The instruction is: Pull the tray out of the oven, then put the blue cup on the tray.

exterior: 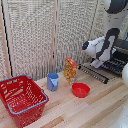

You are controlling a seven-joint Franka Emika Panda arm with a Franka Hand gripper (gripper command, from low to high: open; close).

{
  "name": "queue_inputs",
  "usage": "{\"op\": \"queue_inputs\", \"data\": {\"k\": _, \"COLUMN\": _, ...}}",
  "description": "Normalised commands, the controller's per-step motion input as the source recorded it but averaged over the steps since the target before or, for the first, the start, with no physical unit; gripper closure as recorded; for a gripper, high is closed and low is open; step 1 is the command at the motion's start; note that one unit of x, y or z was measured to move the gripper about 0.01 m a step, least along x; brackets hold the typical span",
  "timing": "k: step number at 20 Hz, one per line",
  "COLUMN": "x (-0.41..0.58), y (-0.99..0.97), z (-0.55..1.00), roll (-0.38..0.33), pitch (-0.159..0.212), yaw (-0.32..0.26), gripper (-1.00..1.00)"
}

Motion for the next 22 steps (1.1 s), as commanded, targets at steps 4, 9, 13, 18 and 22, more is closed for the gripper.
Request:
{"op": "queue_inputs", "data": {"k": 4, "x": -0.009, "y": 0.00, "z": 0.07, "roll": 0.000, "pitch": 0.003, "yaw": -0.019, "gripper": 1.00}}
{"op": "queue_inputs", "data": {"k": 9, "x": 0.002, "y": 0.20, "z": -0.05, "roll": 0.011, "pitch": 0.017, "yaw": -0.017, "gripper": 1.00}}
{"op": "queue_inputs", "data": {"k": 13, "x": -0.009, "y": 0.20, "z": -0.02, "roll": -0.037, "pitch": 0.016, "yaw": -0.076, "gripper": 1.00}}
{"op": "queue_inputs", "data": {"k": 18, "x": -0.059, "y": 0.60, "z": 0.15, "roll": -0.004, "pitch": -0.004, "yaw": -0.028, "gripper": 1.00}}
{"op": "queue_inputs", "data": {"k": 22, "x": 0.000, "y": 0.84, "z": 0.05, "roll": 0.000, "pitch": 0.000, "yaw": -0.003, "gripper": 1.00}}
